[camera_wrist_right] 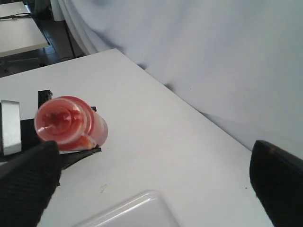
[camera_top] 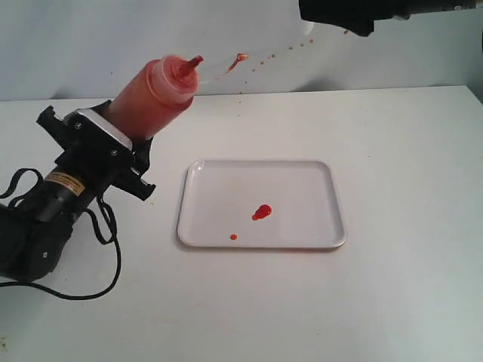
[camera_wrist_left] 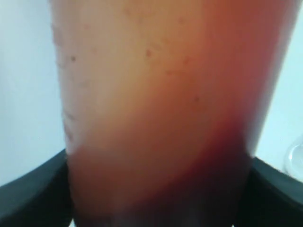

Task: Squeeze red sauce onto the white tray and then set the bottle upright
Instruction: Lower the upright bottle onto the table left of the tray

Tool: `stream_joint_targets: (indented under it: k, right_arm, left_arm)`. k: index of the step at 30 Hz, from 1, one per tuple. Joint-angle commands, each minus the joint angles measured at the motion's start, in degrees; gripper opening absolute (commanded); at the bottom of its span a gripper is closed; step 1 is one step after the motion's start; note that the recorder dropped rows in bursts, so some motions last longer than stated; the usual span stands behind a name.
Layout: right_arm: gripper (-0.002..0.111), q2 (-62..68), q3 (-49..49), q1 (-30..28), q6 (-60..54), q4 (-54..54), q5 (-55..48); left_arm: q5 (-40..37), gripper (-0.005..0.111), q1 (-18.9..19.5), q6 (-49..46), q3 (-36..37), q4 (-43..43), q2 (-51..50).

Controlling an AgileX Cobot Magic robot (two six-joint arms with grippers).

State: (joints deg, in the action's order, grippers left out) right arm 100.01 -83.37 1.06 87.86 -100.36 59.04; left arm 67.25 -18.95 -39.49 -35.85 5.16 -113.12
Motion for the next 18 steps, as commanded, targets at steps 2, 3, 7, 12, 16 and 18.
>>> stream_joint_targets:
  k: [2, 3, 7, 12, 16, 18]
  right_arm:
    - [0.105, 0.23, 2.83, 0.57, -3.02, 0.41, -1.7]
    - [0.105, 0.61, 3.09, 0.8, -3.42, 0.41, -1.7]
    - [0.105, 4.12, 3.59, 1.9, -3.93, 0.41, -1.41]
    - [0.105, 10.55, 3.59, 3.02, -3.93, 0.41, -0.52]
    - [0.105, 14.98, 3.59, 3.02, -3.93, 0.41, 4.46]
    - [0.105, 16.83, 3.59, 3.02, -3.93, 0.41, 7.74]
  left_arm:
    - [2.71, 0.0, 4.11, 17.49, 1.68, -6.78, 0.51]
    - [2.71, 0.0, 5.34, 20.93, 1.68, -8.7, 0.51]
    - [2.71, 0.0, 10.73, 30.64, 1.56, -17.82, 0.51]
    - [2.71, 0.0, 17.29, 41.94, 1.56, -31.83, 0.51]
    - [2.71, 0.0, 23.2, 51.7, 1.56, -45.94, 0.51]
    - [2.71, 0.0, 25.62, 54.11, 1.56, -50.38, 0.51]
